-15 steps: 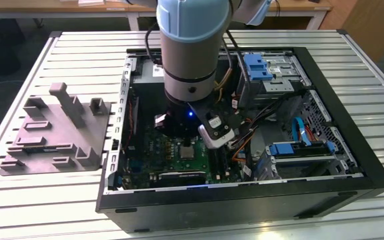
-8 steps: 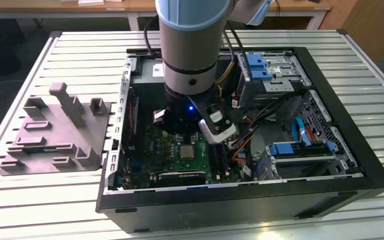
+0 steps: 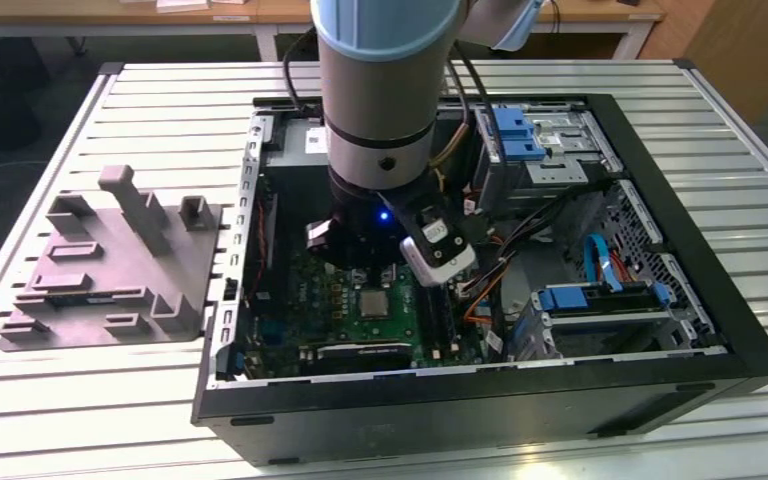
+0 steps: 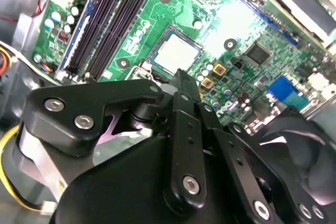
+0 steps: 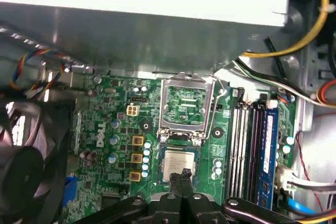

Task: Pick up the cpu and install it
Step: 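Close the cpu cover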

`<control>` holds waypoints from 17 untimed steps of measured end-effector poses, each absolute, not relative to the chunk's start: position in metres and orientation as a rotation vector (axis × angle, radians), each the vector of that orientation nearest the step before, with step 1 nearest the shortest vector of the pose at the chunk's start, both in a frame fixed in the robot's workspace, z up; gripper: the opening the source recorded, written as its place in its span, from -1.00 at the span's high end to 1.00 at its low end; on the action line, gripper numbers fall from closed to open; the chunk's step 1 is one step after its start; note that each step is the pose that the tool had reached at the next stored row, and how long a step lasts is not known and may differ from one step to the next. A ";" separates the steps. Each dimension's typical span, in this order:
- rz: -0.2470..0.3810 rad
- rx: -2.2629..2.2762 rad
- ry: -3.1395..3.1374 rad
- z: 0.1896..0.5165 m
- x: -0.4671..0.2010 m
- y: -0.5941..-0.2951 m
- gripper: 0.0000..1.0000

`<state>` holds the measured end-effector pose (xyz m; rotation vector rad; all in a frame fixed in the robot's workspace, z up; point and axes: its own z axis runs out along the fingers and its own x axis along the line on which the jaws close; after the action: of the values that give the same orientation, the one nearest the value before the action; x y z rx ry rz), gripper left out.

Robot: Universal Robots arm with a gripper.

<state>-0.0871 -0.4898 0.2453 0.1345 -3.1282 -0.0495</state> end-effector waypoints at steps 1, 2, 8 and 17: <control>-0.050 0.163 -3.127 0.245 -0.087 -0.490 0.79; -0.049 0.191 -3.125 0.245 -0.087 -0.490 0.79; -0.062 0.338 -3.111 0.243 -0.087 -0.490 0.79; -0.130 0.378 -3.109 0.238 -0.076 -0.489 0.79</control>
<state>-0.0760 -0.4890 0.2375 0.3781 -3.1086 -0.1302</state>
